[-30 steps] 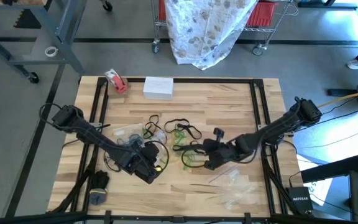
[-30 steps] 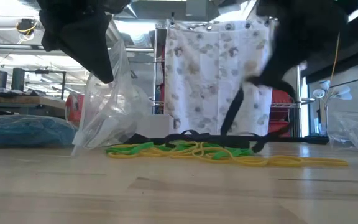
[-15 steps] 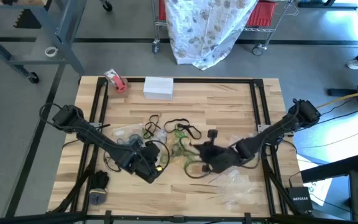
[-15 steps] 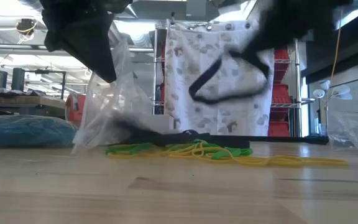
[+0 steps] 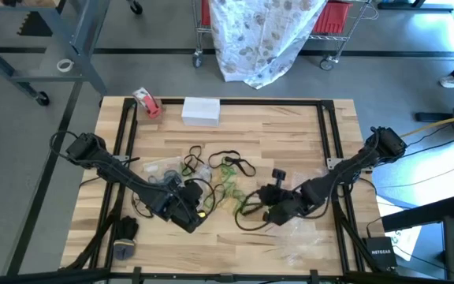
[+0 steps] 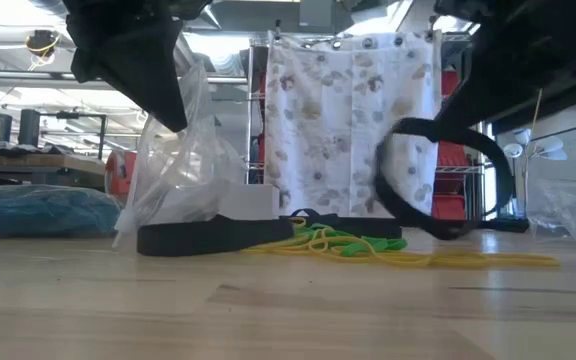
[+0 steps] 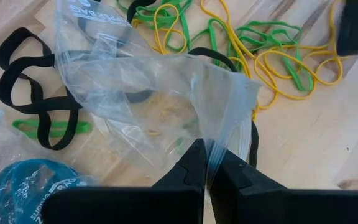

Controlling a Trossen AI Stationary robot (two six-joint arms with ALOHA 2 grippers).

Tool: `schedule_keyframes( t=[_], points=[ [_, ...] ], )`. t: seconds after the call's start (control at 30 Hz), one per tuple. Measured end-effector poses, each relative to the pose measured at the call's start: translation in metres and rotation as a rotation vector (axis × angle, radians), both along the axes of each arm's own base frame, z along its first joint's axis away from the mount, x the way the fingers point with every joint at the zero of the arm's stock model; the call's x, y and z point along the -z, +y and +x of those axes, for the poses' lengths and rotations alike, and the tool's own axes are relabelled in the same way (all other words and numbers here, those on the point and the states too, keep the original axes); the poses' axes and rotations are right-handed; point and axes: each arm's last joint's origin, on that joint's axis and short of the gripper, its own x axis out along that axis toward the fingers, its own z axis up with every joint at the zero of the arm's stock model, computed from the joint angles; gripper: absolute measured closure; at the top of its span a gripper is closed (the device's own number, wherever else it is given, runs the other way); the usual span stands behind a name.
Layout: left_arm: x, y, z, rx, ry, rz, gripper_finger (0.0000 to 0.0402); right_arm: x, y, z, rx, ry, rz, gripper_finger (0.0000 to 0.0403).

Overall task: Sort rubber bands
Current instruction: Put the black rubber band into the transparent zip bag

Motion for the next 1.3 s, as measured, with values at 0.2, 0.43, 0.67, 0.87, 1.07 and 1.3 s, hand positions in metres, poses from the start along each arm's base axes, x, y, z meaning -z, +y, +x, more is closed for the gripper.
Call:
schedule_keyframes(
  t=[0.2,0.43,0.67,0.87,1.07,1.3],
  points=[
    [0.000,0.000,0.000,0.001,0.001,0.001,0.0400,0.017,0.001,0.004,0.023,0.055,-0.009,0.0398],
    [0.000,0.000,0.000,0.003,0.001,0.001,0.0400,0.041,-0.021,0.007,0.163,0.222,-0.017,0.0398],
    [0.000,0.000,0.000,0.006,0.003,0.004,0.0400,0.043,-0.027,0.005,0.159,0.287,-0.028,0.0397],
    [0.000,-0.001,0.000,0.018,0.001,0.007,0.0400,0.044,-0.024,0.004,0.108,0.344,0.033,0.0344],
    [-0.001,-0.001,0.002,0.034,-0.008,0.008,0.0400,0.036,-0.012,0.009,-0.002,0.330,0.054,0.0249],
    [-0.001,-0.001,0.002,0.036,-0.007,0.009,0.0400,0.036,0.004,0.009,-0.110,0.239,-0.020,0.0176]
  ],
)
